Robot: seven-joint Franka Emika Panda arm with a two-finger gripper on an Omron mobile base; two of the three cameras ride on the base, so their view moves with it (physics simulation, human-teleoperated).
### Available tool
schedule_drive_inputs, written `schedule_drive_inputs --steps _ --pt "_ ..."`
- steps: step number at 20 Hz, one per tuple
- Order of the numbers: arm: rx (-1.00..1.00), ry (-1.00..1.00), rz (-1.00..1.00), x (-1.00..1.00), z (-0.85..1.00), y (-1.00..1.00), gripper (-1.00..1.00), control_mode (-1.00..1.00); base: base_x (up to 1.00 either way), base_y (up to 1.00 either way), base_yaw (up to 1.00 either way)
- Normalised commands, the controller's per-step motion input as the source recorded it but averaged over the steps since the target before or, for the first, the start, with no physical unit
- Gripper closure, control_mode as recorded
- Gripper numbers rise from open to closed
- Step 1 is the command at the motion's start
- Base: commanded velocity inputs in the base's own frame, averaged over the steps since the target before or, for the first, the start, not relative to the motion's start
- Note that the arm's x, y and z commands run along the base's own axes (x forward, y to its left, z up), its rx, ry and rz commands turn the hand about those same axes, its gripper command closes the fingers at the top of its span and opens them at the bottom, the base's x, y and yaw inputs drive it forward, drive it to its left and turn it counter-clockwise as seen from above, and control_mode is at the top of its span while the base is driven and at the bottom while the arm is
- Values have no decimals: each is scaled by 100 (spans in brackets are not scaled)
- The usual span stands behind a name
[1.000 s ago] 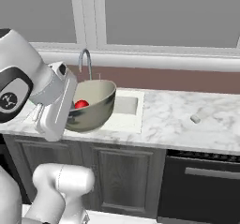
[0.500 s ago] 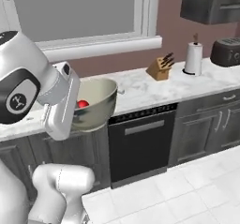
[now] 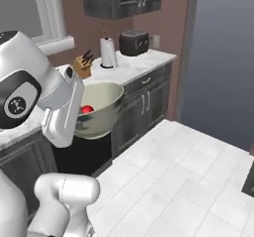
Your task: Pick the tomato from the sink and place it in the bowl. Then pick the bowl and place it in the microwave. Then close the microwave door and press the start button.
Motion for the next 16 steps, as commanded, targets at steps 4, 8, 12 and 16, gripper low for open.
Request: schedule_drive_inputs --steps 4,8,12,16 --pt "0 0 0 0 0 0 100 100 -24 -14 -69" --pt "0 0 0 0 0 0 100 100 0 0 -60" --pt "0 0 0 0 0 0 100 100 0 0 -62" --pt "0 0 0 0 0 0 100 100 0 -6 -77"
